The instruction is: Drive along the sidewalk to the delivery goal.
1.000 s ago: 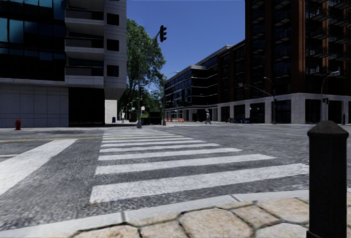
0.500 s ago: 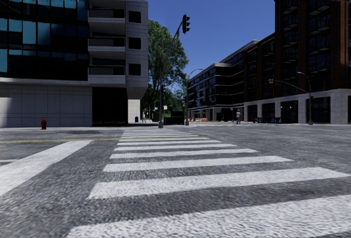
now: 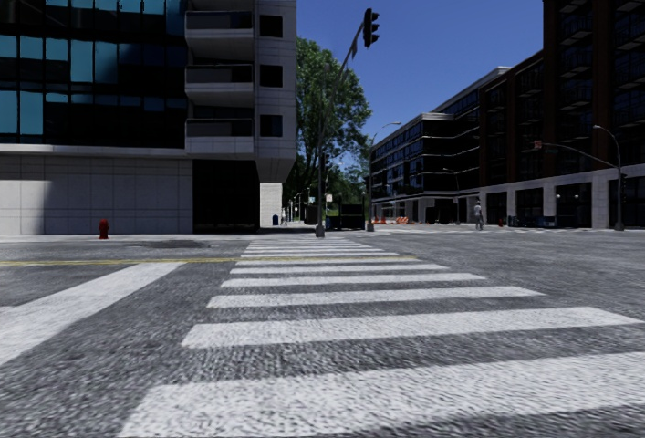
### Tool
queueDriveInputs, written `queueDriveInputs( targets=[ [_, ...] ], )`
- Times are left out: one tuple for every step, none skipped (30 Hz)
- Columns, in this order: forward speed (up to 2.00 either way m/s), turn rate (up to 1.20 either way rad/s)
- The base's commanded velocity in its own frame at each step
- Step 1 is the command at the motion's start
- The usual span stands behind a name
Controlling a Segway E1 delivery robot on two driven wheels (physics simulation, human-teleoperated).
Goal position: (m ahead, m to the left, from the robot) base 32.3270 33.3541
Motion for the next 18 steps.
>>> queueDriveInputs(
  targets=[
    [1.5, 0.0],
    [1.5, 0.0],
    [1.5, 0.0],
    [1.5, 0.0],
    [1.5, 0.0],
    [1.5, 0.0],
    [1.5, 0.0],
    [1.5, 0.0],
    [1.5, 0.0],
    [1.5, 0.0],
    [1.5, 0.0],
    [1.5, 0.0],
    [1.5, 0.0],
    [1.5, 0.0],
    [1.5, 0.0],
    [1.5, 0.0],
    [1.5, 0.0],
    [1.5, 0.0]
  ],
)
